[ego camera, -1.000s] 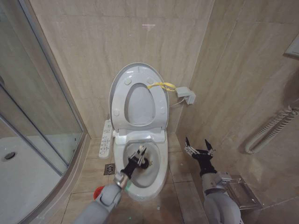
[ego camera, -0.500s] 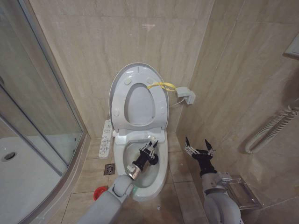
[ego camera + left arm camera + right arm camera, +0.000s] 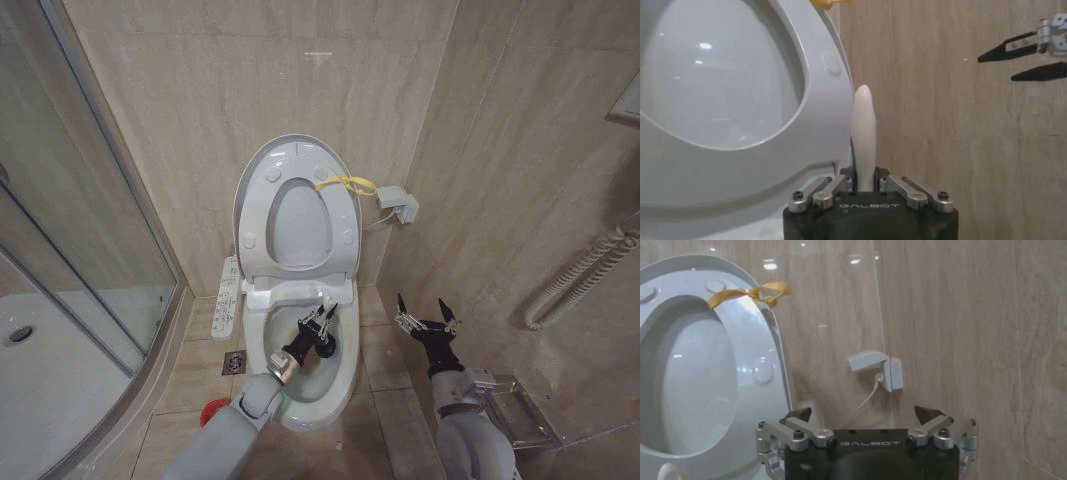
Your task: Open the toilet lid, clean the toilet bowl with a toilet brush, close the toilet lid, and flush.
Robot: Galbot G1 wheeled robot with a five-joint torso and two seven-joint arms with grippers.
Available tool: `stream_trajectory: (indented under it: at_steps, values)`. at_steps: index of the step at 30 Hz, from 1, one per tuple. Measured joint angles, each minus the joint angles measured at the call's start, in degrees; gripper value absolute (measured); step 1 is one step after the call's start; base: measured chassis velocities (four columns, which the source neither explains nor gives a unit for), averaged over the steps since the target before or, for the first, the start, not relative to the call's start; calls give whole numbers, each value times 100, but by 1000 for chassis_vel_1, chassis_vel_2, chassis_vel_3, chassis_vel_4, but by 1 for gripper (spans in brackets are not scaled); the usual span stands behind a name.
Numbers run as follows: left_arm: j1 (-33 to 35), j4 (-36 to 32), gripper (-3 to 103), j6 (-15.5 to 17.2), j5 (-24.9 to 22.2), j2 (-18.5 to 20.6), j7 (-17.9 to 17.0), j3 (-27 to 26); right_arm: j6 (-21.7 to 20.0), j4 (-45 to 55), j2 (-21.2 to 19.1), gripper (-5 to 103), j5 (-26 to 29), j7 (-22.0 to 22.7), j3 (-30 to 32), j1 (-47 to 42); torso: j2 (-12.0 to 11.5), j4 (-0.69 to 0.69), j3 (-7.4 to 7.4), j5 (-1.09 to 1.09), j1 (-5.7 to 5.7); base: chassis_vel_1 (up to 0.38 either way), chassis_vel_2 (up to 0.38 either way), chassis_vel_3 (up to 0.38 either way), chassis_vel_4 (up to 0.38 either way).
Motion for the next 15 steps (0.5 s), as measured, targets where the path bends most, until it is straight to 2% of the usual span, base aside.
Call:
stream_trajectory:
  at_steps: [6, 10, 15]
  values:
    - [-219, 395, 17, -70, -146, -34, 57, 151, 0, 0, 0, 100, 0, 0, 0, 0, 0, 0, 0, 0, 0, 0, 0, 0, 0]
    - [-464, 1060, 17, -202, -413, -104, 147, 320, 0, 0, 0, 100, 0, 0, 0, 0, 0, 1, 0, 0, 0, 0, 0, 0, 0]
    - [-597, 1300, 17, -268, -453, -151, 181, 349, 0, 0, 0, 100, 0, 0, 0, 0, 0, 1, 0, 0, 0, 0, 0, 0, 0]
